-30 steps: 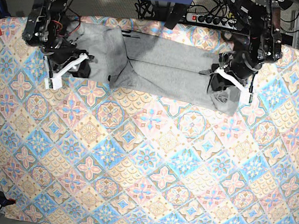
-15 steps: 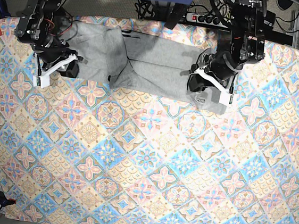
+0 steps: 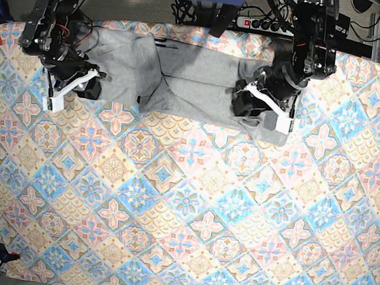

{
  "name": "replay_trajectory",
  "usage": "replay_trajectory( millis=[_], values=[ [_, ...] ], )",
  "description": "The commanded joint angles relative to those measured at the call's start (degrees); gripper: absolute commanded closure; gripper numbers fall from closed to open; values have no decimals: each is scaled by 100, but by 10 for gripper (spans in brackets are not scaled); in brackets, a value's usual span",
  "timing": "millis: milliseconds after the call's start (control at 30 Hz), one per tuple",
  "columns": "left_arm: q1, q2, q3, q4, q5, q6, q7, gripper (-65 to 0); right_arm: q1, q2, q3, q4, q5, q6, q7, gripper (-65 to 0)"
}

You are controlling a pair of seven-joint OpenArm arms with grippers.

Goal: Fold the T-shirt properly
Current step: 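Fold both shirt ends inward toward each other, then regrasp the shirt ends and press them inward toward the middle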

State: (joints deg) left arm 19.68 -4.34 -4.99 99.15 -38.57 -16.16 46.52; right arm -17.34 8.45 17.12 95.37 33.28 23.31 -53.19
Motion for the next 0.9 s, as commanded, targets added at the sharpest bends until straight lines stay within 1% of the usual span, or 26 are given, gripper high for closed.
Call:
replay_trajectory(
  millis=[0, 100, 167, 300, 467, 500, 600, 667, 767, 867],
  values=[
    [-56, -107, 117, 243, -95, -67, -120, -202, 33, 56, 15, 120, 79, 21, 84, -139],
    [-56, -327, 319, 551, -95, -58, -138, -187, 33, 56, 6, 120, 79, 21, 84, -139],
    [-30, -362, 284, 638, -95, -58, -138, -184, 24, 56, 6, 120, 79, 21, 84, -139],
    [23, -599, 214, 568, -51, -58, -138, -181, 24, 56, 24, 120, 79, 21, 75, -139],
    [137, -1004, 205, 480, -77, -58, -138, -181, 7, 74, -11, 120, 79, 21, 22, -139],
    [190, -1100, 196, 480, -95, -58, -147, -181, -2, 74, -11, 111, 79, 21, -22, -141],
    [243, -1329, 82, 480, -95, -58, -147, -188, -28, 83, -11, 58, 61, 21, -417, -144],
    [287, -1346, -199, 463, -95, -58, -147, -189, -28, 83, -11, 50, 53, 21, -514, -145],
    [322, -1346, -490, 463, -104, -58, -138, -189, -28, 100, 41, 50, 44, 3, -514, -175],
    [322, -1346, -613, 463, -104, -58, -138, -189, -28, 250, 50, 50, -97, -15, -496, -206]
  ],
)
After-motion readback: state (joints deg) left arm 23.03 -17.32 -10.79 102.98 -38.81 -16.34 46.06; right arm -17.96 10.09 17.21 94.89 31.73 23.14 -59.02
